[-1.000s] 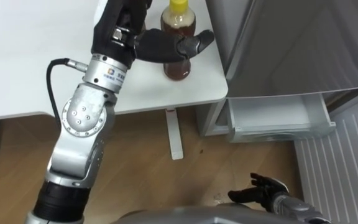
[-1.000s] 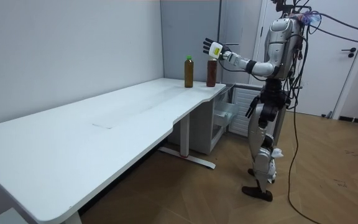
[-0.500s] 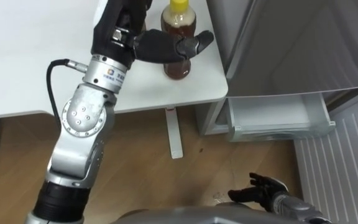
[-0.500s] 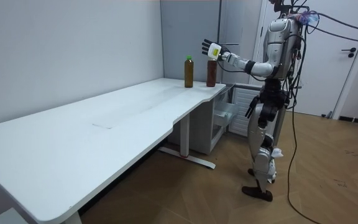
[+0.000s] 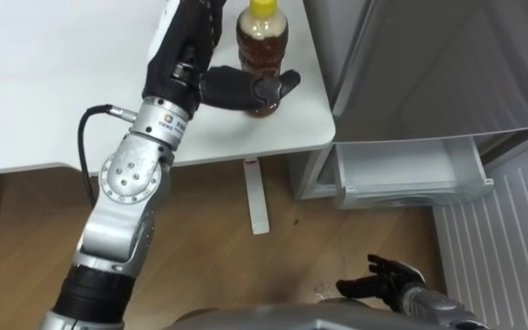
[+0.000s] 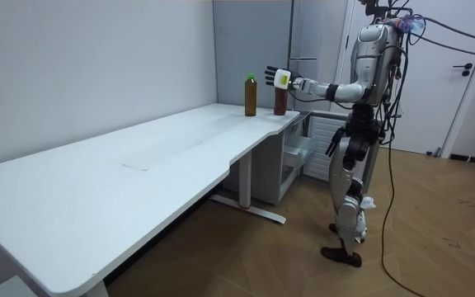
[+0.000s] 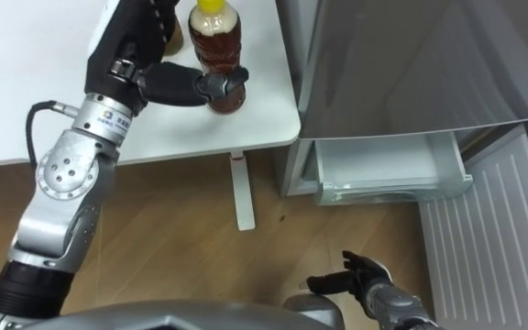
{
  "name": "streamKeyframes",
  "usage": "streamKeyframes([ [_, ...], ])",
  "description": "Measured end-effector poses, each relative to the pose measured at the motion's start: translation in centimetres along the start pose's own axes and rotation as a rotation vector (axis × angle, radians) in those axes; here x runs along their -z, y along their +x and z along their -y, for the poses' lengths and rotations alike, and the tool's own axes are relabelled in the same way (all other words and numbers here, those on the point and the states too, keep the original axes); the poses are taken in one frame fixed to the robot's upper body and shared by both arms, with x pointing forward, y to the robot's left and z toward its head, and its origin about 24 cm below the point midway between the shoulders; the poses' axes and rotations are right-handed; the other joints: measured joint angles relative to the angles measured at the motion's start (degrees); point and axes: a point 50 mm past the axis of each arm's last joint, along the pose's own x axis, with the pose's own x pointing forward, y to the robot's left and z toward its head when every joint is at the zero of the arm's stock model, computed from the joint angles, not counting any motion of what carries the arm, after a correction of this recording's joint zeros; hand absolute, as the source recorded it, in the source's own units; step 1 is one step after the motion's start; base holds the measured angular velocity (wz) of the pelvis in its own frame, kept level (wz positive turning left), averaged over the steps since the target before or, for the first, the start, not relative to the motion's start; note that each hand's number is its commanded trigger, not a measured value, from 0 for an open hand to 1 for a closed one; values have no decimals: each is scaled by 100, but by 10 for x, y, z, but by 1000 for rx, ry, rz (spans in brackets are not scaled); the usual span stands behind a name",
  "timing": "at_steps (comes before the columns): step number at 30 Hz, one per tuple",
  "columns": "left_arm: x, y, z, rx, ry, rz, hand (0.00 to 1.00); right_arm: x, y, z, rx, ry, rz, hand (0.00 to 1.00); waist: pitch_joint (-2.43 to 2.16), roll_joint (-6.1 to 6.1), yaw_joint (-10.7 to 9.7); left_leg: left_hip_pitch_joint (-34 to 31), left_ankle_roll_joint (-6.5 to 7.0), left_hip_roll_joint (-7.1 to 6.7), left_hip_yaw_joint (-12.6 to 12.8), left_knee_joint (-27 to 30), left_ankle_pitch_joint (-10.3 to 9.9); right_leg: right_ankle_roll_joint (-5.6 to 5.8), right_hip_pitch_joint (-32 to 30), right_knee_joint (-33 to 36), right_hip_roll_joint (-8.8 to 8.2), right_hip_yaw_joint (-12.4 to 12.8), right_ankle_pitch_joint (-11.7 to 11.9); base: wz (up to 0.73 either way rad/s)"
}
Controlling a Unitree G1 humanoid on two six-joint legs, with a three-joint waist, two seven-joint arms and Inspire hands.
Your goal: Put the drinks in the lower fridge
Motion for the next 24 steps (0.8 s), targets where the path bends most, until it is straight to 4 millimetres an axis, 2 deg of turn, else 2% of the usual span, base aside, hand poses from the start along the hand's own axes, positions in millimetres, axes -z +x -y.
streamKeyframes([
  [11, 10, -3, -2, 16, 7, -46, 0, 1, 0, 1, 20, 1, 2, 0, -3, -5, 2, 8, -1, 0, 17, 13, 1, 0, 11, 1, -1, 4, 0, 0],
  [24, 11, -4, -2, 37, 5, -52, 0, 2, -1, 1, 23, 9, 0, 0, -10, -21, -2, 12, -1, 2, 27, 14, 1, 0, 14, 9, -1, 10, 0, 0],
])
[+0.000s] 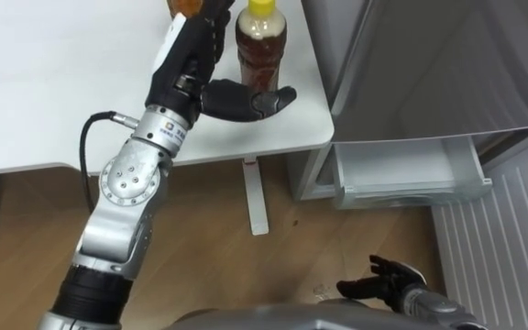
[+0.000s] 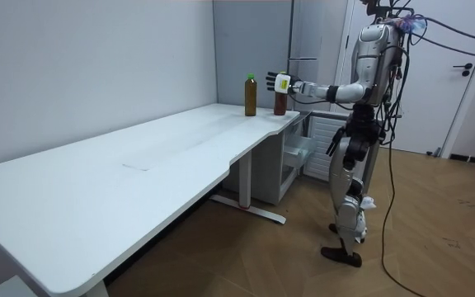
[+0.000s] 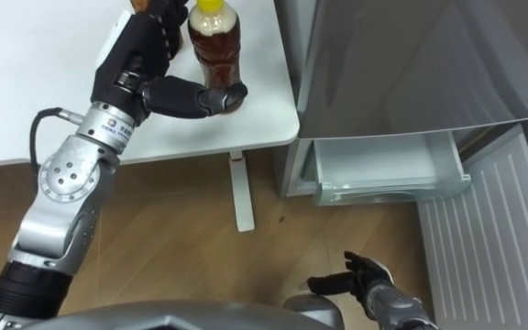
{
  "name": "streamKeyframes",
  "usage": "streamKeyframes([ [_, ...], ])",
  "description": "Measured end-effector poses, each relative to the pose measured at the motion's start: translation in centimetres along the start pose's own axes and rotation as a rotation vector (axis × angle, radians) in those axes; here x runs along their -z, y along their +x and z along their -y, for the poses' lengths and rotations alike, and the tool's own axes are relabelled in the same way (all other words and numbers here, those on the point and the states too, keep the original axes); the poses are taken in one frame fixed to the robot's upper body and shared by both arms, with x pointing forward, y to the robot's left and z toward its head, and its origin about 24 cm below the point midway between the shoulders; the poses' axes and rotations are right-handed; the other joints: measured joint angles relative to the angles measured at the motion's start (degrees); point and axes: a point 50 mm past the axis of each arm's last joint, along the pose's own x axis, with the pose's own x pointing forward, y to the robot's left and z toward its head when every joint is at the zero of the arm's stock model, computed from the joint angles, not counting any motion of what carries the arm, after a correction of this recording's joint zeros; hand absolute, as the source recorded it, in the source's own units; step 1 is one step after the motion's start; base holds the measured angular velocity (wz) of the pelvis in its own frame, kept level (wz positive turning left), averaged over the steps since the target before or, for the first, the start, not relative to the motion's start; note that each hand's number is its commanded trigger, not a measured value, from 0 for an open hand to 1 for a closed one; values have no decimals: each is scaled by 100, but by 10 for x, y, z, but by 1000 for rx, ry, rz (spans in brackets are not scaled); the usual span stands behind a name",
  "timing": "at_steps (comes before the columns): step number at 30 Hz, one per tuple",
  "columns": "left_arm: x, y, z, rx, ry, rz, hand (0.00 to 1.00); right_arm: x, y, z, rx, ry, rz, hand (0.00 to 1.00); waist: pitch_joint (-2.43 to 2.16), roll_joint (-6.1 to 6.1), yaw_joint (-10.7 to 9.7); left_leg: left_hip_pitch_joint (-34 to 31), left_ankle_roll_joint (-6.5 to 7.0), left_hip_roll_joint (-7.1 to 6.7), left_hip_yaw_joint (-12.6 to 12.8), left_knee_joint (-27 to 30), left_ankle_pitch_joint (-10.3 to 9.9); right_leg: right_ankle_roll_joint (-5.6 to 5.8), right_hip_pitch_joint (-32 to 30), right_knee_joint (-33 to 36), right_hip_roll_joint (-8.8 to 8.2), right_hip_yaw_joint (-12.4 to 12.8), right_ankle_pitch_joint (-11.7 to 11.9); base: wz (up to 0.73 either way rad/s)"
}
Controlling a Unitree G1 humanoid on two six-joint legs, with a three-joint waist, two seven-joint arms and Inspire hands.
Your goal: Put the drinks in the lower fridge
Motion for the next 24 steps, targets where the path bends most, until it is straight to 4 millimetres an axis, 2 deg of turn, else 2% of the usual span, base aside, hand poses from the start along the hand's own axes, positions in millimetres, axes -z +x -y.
streamKeyframes([
  [10, 9, -1, -1, 4, 1, -40, 0, 0, 0, 0, -2, -5, -2, 0, 1, -47, -6, -3, 0, 0, -1, 2, 0, 0, 1, -2, 0, 42, 0, 0],
  [24, 25, 5, -15, -44, -73, -115, 0, -2, 0, -1, -12, -26, 2, 0, 11, -70, -30, 22, 1, 0, 39, -11, -1, -1, 3, -1, 8, 131, 1, -1],
])
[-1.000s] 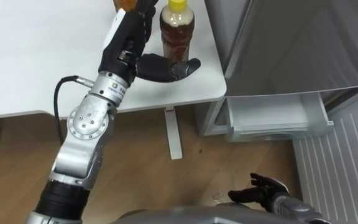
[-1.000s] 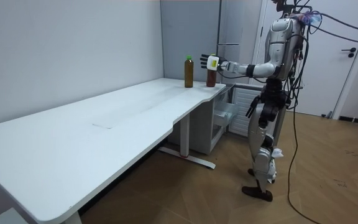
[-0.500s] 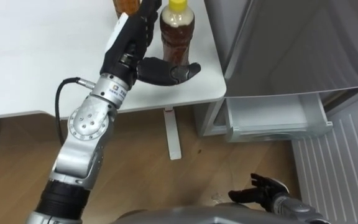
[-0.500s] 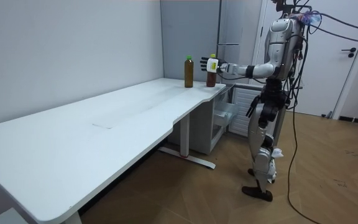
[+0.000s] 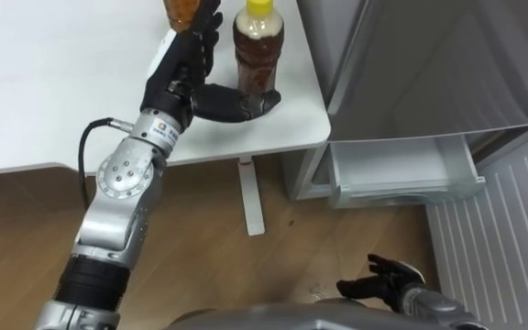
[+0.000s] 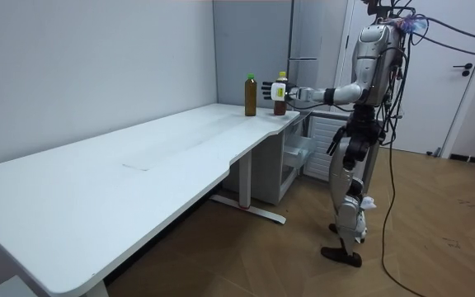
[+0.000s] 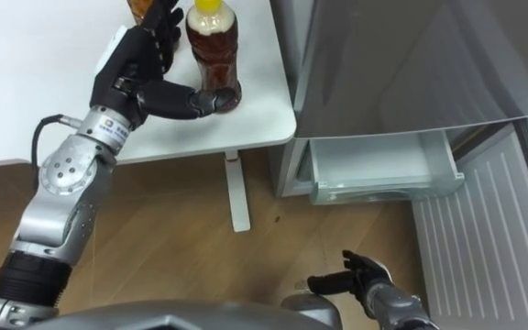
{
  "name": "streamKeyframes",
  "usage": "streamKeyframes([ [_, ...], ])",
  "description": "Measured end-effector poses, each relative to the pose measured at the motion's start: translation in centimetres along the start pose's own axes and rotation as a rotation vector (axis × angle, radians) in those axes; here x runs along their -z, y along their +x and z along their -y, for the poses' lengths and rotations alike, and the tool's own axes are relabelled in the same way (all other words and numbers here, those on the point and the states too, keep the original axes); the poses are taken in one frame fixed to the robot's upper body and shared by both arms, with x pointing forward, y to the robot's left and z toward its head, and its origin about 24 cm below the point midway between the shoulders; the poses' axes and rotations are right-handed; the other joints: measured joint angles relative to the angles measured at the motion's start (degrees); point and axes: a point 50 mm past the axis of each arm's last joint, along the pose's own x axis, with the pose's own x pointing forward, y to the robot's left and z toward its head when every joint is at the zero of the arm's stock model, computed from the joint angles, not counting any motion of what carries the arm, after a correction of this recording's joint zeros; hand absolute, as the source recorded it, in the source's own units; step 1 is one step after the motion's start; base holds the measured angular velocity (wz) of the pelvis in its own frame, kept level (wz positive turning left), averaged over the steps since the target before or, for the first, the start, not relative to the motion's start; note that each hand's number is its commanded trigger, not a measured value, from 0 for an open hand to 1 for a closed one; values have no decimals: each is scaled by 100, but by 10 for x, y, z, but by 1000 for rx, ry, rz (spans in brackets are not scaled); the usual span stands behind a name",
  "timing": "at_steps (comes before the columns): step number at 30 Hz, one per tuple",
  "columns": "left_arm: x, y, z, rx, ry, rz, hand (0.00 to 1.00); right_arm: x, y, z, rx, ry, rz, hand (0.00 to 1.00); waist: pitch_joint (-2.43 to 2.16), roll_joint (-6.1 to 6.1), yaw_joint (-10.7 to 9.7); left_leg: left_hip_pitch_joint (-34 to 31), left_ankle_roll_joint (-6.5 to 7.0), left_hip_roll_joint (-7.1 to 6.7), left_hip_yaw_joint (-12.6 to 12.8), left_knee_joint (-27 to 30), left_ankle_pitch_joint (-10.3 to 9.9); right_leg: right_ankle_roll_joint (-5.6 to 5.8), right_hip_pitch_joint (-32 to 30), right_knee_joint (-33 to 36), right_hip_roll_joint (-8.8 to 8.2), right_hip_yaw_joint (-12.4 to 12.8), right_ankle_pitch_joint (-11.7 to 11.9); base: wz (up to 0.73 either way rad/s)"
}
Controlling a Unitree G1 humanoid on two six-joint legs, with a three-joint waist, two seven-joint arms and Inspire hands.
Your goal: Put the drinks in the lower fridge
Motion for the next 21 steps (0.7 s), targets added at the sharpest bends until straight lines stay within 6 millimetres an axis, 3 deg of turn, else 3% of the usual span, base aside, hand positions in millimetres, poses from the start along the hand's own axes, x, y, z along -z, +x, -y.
streamKeyframes([
  [21, 0, 5, -5, -36, -91, -18, 0, -1, 0, 2, 29, 0, -13, 0, 3, 52, -33, 8, 0, 3, 22, 1, 0, 0, -4, 0, 4, 52, 0, 0],
])
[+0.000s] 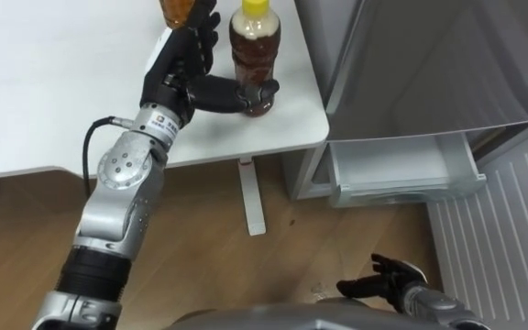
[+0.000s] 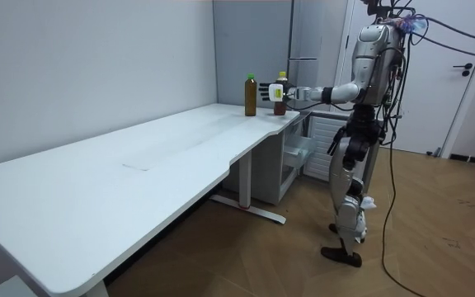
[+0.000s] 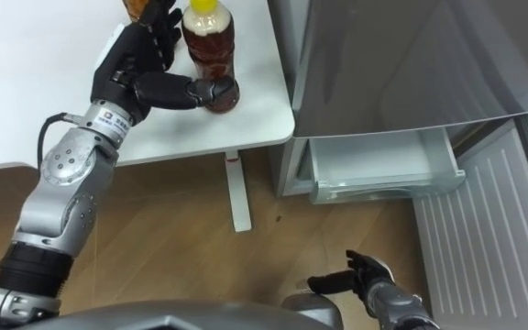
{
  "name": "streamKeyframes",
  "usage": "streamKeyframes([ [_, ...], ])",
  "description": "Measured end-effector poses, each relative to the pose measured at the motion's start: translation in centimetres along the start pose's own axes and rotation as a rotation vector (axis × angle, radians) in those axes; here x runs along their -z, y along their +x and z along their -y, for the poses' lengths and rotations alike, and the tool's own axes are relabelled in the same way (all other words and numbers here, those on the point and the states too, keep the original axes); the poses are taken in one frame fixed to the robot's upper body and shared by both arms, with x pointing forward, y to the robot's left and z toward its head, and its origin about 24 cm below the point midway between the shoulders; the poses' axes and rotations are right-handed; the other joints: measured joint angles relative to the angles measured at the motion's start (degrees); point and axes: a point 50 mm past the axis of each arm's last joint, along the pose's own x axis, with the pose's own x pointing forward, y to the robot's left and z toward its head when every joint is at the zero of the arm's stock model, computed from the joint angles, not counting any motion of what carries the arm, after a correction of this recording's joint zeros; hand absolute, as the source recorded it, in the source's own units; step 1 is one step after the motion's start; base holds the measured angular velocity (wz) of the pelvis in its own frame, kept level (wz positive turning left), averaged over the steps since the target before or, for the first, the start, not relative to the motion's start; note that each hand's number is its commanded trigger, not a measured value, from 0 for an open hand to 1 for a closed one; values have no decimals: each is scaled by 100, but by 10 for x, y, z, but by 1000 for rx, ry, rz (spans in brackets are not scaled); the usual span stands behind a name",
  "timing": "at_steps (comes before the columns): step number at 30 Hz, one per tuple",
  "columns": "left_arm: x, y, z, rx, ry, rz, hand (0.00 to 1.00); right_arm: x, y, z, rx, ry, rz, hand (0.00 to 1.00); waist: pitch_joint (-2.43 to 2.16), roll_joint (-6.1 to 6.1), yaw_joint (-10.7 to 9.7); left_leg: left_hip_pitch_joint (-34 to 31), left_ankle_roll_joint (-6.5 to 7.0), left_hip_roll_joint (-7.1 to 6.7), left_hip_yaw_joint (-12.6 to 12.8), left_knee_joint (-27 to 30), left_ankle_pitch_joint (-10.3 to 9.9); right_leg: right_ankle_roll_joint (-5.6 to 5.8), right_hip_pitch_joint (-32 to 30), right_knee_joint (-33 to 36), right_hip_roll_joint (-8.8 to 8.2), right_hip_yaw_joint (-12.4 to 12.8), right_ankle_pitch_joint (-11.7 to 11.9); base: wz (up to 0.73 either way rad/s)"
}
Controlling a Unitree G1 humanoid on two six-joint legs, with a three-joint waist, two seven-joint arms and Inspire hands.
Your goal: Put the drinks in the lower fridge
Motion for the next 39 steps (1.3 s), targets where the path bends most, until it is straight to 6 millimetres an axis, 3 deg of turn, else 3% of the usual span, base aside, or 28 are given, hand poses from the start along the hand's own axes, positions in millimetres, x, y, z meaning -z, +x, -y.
streamKeyframes([
  [15, 1, 0, -2, -9, -12, -10, 0, 1, 0, 0, 1, 2, -4, 0, 9, 11, -82, 25, 0, -3, 16, -1, 0, 0, 20, -3, 0, 43, 0, 0],
  [20, -8, 9, 0, 9, -20, 12, 0, -2, 1, 1, 6, 25, -9, 0, 37, 53, -177, 23, 0, 0, 17, -16, 0, 0, 11, -1, 5, 50, 0, 0],
  [32, -15, 19, 3, 32, -14, -1, 0, -2, 1, 1, 5, 35, -38, 0, 4, 90, -271, -57, 0, -3, 54, -8, 0, 0, -86, -1, 5, 117, 0, -1],
  [33, -16, 19, 3, 34, -14, -3, 7, -1, 1, 1, 5, 36, -38, 0, 3, 91, -270, -55, 0, -3, 58, -5, 0, 0, -85, -1, 5, 124, 0, -3],
  [34, -16, 20, 3, 38, -13, -5, 40, -1, 1, 1, 6, 38, -38, 0, 2, 94, -272, -53, 0, -3, 65, -4, 0, 0, -85, -1, 4, 129, 0, 0],
  [35, -18, 22, 4, 42, -12, -3, 100, -1, 1, 1, 6, 38, -38, 0, 2, 94, -274, -53, 0, -3, 67, -4, 0, 0, -84, -1, 3, 129, 0, 0],
  [39, -21, 25, 5, 46, -9, 8, 100, -1, 1, 2, 7, 43, -39, 0, 1, 96, -276, -44, 0, -2, 81, -2, 1, 0, -78, -1, 2, 139, 0, 0],
])
